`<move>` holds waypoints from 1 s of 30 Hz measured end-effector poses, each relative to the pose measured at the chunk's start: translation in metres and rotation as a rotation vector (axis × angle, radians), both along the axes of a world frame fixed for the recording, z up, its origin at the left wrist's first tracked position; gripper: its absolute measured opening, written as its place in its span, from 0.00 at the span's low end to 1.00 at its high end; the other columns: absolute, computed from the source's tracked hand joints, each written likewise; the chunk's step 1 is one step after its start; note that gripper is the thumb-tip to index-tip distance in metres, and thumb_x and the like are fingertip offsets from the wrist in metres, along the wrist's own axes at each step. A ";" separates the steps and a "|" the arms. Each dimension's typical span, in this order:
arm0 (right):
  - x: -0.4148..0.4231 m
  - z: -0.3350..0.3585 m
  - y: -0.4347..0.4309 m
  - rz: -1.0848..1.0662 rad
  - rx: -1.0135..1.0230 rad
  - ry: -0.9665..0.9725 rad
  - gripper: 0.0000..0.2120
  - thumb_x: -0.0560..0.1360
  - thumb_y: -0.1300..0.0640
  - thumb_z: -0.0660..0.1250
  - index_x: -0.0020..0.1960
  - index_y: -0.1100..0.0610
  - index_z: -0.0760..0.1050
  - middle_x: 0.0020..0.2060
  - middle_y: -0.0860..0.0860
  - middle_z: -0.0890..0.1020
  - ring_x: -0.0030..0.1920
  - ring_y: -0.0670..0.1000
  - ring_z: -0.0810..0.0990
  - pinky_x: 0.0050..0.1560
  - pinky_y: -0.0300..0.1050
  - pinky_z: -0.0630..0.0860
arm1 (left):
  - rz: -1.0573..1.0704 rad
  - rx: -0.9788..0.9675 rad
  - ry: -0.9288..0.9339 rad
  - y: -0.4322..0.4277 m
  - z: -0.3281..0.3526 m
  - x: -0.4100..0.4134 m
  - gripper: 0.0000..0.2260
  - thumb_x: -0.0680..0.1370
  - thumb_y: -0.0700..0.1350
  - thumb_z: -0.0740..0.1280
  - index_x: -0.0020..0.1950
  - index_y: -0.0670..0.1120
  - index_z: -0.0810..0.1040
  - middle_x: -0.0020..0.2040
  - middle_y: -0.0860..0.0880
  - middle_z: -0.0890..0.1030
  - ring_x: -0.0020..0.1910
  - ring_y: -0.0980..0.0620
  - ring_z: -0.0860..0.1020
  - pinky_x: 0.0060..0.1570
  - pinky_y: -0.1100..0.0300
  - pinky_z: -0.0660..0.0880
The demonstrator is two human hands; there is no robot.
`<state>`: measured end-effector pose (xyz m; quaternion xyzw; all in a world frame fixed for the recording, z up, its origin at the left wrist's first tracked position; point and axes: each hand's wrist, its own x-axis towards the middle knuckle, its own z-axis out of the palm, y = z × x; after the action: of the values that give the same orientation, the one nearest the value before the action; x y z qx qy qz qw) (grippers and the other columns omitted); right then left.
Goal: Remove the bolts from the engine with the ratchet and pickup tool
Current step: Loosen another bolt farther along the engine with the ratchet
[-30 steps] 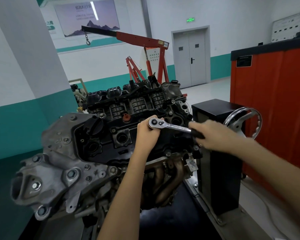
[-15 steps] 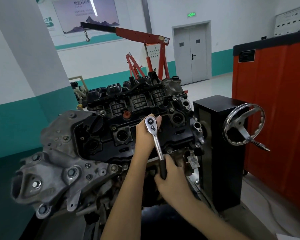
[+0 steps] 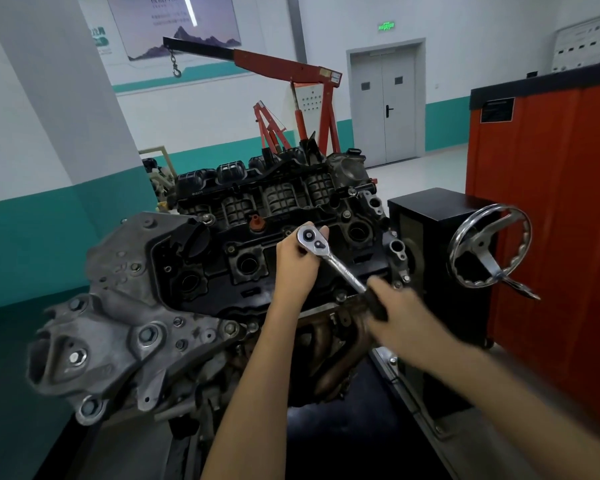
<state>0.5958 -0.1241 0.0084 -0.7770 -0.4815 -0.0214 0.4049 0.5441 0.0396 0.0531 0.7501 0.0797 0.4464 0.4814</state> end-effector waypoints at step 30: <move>-0.080 -0.033 0.057 0.002 0.304 0.416 0.11 0.72 0.64 0.64 0.45 0.50 0.66 0.30 0.50 0.70 0.26 0.44 0.71 0.27 0.32 0.66 | 0.029 -0.068 -0.008 0.000 0.002 0.001 0.22 0.79 0.40 0.67 0.32 0.49 0.57 0.26 0.58 0.59 0.28 0.59 0.57 0.31 0.65 0.58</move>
<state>0.5158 -0.0669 -0.0242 -0.6946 -0.3797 0.0671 0.6073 0.5455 0.0396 0.0554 0.7305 0.1038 0.4532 0.5002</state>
